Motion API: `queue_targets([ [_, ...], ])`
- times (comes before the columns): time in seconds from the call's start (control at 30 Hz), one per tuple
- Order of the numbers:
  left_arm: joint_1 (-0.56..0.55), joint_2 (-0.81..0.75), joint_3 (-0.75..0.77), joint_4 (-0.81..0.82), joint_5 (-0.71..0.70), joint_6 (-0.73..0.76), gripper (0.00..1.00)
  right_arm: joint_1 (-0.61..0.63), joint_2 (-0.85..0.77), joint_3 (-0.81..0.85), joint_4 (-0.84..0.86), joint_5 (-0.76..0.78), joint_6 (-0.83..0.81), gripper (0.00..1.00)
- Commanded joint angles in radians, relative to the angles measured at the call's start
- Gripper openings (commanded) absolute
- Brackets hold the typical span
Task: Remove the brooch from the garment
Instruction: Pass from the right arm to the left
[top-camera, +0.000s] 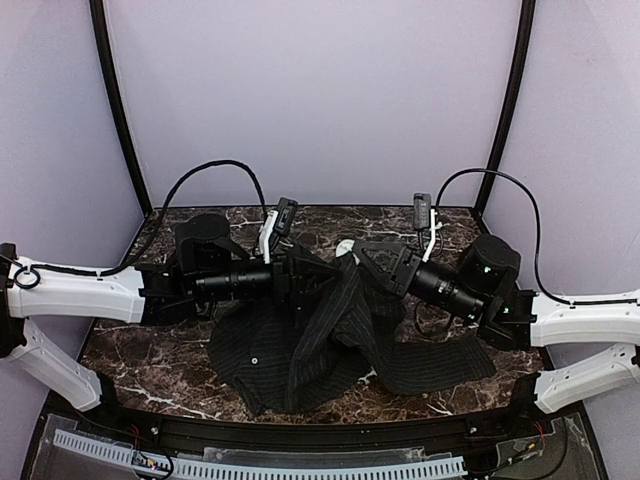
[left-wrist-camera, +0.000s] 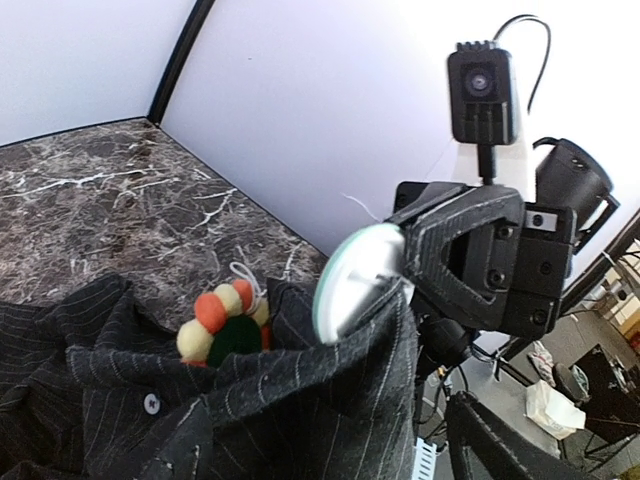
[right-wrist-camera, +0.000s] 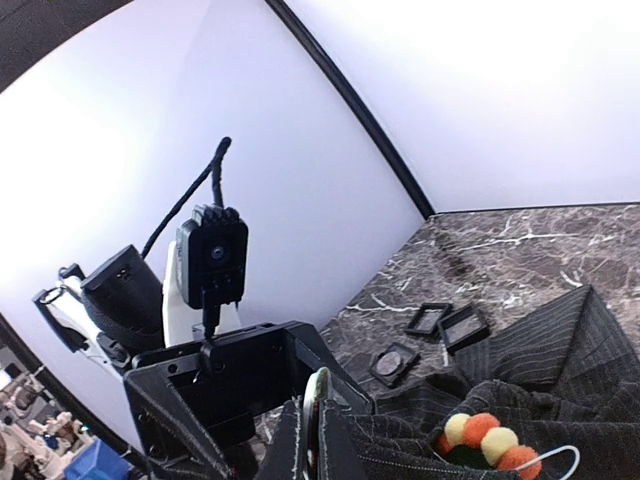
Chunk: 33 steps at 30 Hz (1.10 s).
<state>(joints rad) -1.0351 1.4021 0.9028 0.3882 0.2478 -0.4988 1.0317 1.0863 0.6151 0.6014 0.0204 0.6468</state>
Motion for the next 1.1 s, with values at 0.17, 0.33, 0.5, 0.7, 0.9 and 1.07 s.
queue_targets([
  [0.17, 0.002, -0.003, 0.013, 0.148, 0.122, -0.032, 0.55, -0.016, 0.005, -0.037, 0.183, -0.151, 0.105, 0.00],
  [0.33, 0.003, 0.012, 0.007, 0.190, 0.132, -0.057, 0.42, -0.017, 0.019, -0.033, 0.189, -0.176, 0.114, 0.00],
  [0.5, 0.003, 0.032, 0.006, 0.238, 0.155, -0.077, 0.21, -0.016, 0.021, -0.034, 0.184, -0.177, 0.123, 0.00],
  [0.7, 0.003, 0.027, -0.024, 0.271, 0.164, -0.096, 0.09, -0.025, 0.003, -0.053, 0.167, -0.161, 0.143, 0.00],
  [0.9, 0.003, 0.007, -0.049, 0.278, 0.156, -0.094, 0.01, -0.046, -0.008, -0.061, 0.116, -0.167, 0.169, 0.00],
  [1.07, 0.003, -0.001, -0.043, 0.222, 0.147, -0.065, 0.01, -0.062, -0.014, -0.021, 0.024, -0.225, 0.151, 0.23],
])
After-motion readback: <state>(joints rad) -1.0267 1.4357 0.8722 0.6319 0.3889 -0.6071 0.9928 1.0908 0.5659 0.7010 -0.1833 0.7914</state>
